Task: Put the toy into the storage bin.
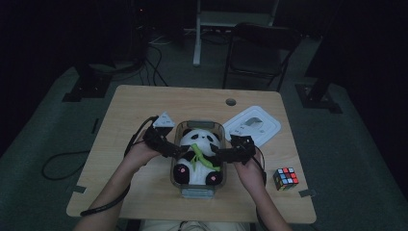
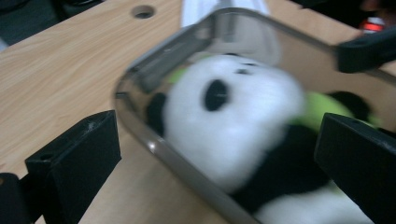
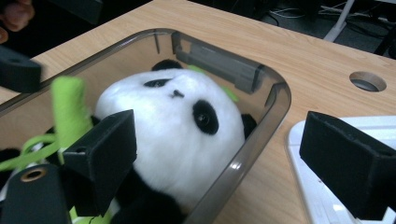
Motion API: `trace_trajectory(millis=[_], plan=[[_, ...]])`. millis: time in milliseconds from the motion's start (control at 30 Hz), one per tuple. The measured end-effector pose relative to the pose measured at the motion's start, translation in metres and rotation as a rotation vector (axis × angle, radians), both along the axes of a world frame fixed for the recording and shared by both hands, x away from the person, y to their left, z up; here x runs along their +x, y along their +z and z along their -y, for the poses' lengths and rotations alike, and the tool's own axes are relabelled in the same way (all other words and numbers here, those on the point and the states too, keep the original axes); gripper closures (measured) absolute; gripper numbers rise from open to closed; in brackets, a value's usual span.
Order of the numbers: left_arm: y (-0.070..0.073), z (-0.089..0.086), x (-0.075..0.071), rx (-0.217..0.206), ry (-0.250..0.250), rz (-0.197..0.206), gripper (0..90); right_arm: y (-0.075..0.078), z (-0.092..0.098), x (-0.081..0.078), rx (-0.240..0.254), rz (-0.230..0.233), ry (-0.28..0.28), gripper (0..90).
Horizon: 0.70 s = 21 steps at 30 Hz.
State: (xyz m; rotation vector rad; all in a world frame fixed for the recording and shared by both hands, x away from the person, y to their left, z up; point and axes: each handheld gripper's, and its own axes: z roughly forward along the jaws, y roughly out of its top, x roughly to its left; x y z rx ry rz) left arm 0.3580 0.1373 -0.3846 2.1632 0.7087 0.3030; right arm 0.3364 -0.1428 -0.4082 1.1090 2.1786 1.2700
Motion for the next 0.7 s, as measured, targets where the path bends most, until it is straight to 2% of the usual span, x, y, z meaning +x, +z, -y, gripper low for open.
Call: trace_trajectory(millis=[167, 300, 467, 533, 667, 700], plan=[[0.004, -0.002, -0.025, -0.013, -0.055, 0.003, 1.1, 0.000, 0.008, -0.008, 0.010, 0.001, -0.009, 10.7], [0.001, -0.005, -0.038, -0.011, -0.079, -0.003, 1.1, -0.001, 0.014, -0.008, 0.014, -0.003, -0.025, 10.7], [-0.009, -0.011, -0.040, 0.032, -0.105, -0.046, 1.1, -0.005, 0.020, -0.008, 0.018, -0.014, -0.044, 10.8], [-0.012, -0.011, -0.038, 0.026, -0.106, -0.072, 1.1, -0.007, 0.020, -0.008, 0.020, -0.022, -0.047, 10.7], [-0.019, -0.006, -0.035, 0.080, -0.066, -0.063, 1.1, -0.010, 0.021, -0.009, 0.014, -0.028, -0.053, 10.7], [-0.022, -0.004, -0.035, 0.115, -0.049, -0.051, 1.0, -0.011, 0.022, -0.010, 0.013, -0.029, -0.055, 10.7]])
